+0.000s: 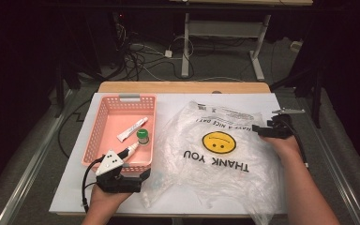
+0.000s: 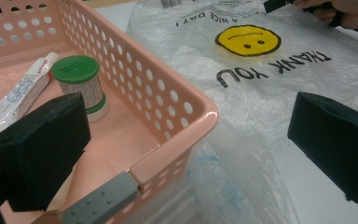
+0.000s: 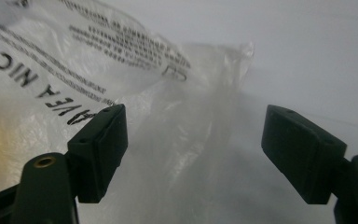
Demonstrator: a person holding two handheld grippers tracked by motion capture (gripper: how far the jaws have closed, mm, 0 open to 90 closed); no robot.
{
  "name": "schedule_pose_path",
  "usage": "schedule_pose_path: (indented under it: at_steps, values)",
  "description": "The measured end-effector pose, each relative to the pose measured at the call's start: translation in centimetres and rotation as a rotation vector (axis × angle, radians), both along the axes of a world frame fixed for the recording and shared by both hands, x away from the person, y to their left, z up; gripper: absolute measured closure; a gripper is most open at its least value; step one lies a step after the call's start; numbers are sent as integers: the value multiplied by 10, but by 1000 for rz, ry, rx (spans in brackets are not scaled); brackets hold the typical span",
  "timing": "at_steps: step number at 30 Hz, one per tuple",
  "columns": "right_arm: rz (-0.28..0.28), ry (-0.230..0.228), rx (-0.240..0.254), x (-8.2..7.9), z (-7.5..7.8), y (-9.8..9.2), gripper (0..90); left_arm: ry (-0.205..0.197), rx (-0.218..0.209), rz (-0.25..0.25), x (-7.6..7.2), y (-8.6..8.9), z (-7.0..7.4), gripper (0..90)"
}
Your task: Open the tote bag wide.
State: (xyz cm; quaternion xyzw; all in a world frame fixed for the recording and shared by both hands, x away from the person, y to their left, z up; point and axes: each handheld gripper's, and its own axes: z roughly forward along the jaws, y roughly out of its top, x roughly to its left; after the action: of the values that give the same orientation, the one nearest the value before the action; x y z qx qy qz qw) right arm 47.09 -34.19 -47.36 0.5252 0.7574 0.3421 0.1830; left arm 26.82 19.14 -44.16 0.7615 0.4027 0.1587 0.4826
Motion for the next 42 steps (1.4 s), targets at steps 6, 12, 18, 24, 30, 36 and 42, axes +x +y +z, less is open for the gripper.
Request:
schedule_pose_path:
  at_steps: [6, 12, 18, 24, 30, 36, 42]
  values:
    - [47, 21, -42, -2, -8, 7, 277, -3, -1, -9, -1, -1, 0, 0]
    - [114, -28, -100, -15, -9, 13, 590, -10, 14, -16, -2, -4, -1, 0]
    - [154, -14, -75, -21, -7, 15, 889, -11, 4, -24, -2, -5, -1, 0]
    - [120, -52, -72, -22, 2, 11, 894, -10, 1, -29, -2, -5, -1, 0]
    - [21, -83, -57, -20, 8, -9, 895, -8, -3, -31, -2, -5, -1, 0]
    - [-60, -103, -19, -18, 11, -31, 895, -7, -8, -35, -2, -5, -1, 0]
    - [-166, -113, -8, -19, 12, -51, 894, -10, -13, -38, -2, -6, -1, 0]
